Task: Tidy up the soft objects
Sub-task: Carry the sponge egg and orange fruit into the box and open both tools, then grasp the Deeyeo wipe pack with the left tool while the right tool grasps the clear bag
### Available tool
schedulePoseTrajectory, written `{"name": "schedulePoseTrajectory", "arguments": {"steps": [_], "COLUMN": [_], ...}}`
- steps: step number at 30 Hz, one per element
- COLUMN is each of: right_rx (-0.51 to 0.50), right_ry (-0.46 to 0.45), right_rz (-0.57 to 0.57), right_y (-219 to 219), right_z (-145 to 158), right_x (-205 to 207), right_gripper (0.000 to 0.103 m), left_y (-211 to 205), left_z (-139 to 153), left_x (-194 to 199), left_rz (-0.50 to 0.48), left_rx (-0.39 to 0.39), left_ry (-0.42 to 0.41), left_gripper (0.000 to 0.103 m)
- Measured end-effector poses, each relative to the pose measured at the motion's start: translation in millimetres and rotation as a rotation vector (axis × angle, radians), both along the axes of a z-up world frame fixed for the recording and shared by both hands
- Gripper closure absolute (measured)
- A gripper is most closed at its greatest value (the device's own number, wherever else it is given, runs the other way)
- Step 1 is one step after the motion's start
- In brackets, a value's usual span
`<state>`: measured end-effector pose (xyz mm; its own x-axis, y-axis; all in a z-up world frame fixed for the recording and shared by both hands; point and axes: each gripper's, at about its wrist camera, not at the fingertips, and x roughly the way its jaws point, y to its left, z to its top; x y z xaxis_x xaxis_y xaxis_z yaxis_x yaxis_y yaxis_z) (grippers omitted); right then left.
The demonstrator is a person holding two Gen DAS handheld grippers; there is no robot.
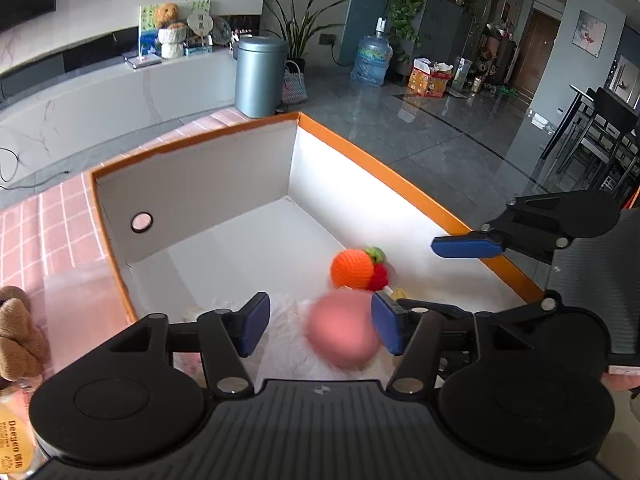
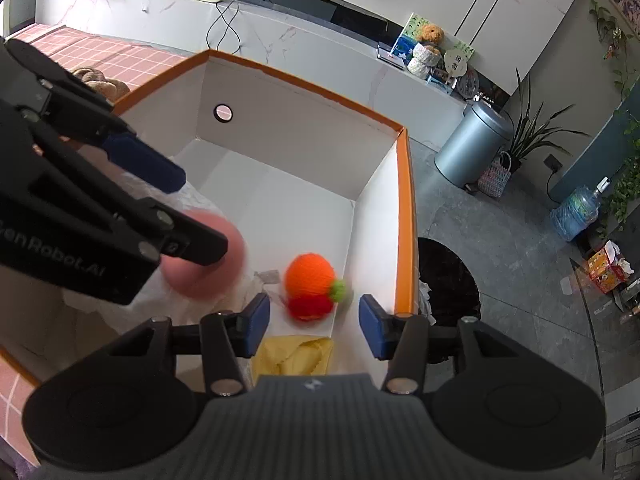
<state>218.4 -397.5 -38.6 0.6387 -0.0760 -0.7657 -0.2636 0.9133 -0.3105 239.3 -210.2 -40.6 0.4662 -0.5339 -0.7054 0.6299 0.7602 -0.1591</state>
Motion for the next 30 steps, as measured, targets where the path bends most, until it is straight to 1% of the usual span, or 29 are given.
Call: {"name": "schedulePoseTrajectory", "arguments": {"steps": [3, 8, 12, 13, 14, 15, 16, 20, 22, 23, 24, 25, 26, 30], "right_rx": [0.000, -0.011, -0.027, -0.029, -0.030, -0.026, -0.015, 0.112, 0.158, 0.174, 0.183, 0.195, 0.208, 0.288], "right_ry": [-0.010, -0.034, -0.071, -0.082, -0.095, -0.111, -0.129, -0.219, -0.255, -0.274, -0.290, -0.307, -0.322, -0.347], "right_rz": [0.005, 0.006, -0.001, -0.002, -0.005, -0.007, -0.008, -0.028, -0.022, -0.018, -0.014, -0.008, 0.000, 0.021], "right_y": [2.1, 6.7, 14.5, 16.7, 19.3, 21.2, 24.4, 39.5, 52.2, 60.1, 68.9, 78.5, 88.5, 127.5], "right_z": [4.8, 14.6, 27.3, 31.0, 35.1, 39.3, 44.1, 65.6, 72.9, 74.6, 75.8, 76.5, 76.7, 75.3], "right_x": [-4.8, -16.3, -30.4, -34.2, -38.4, -43.1, -47.8, -69.2, -79.1, -84.9, -89.6, -94.7, -99.3, -110.7], "right_gripper": [0.048, 0.047, 0.046, 0.045, 0.040, 0.027, 0.021, 0.021, 0.021, 0.021, 0.017, 0.009, 0.007, 0.007], "left_y": [4.3, 18.2, 38.9, 44.6, 51.2, 55.6, 62.6, 99.8, 119.6, 129.7, 138.9, 148.6, 157.6, 187.7], "left_z": [7.7, 25.8, 39.4, 42.6, 45.3, 48.2, 50.5, 54.0, 54.1, 54.2, 54.2, 53.9, 52.2, 43.0], "left_x": [-2.9, -13.6, -29.1, -35.3, -41.2, -47.6, -54.6, -77.1, -86.6, -90.5, -93.5, -95.1, -96.5, -101.4], "left_rz": [0.009, 0.028, 0.059, 0.065, 0.074, 0.088, 0.101, 0.188, 0.236, 0.260, 0.279, 0.300, 0.322, 0.420], "left_rx": [-0.020, -0.051, -0.090, -0.103, -0.109, -0.111, -0.121, -0.176, -0.189, -0.193, -0.197, -0.201, -0.205, -0.201], "left_ry": [-0.003, -0.041, -0.072, -0.082, -0.097, -0.118, -0.137, -0.157, -0.174, -0.182, -0.184, -0.179, -0.172, -0.154], "left_gripper": [0.035, 0.035, 0.035, 0.035, 0.035, 0.035, 0.035, 0.035, 0.035, 0.035, 0.035, 0.035, 0.035, 0.035]}}
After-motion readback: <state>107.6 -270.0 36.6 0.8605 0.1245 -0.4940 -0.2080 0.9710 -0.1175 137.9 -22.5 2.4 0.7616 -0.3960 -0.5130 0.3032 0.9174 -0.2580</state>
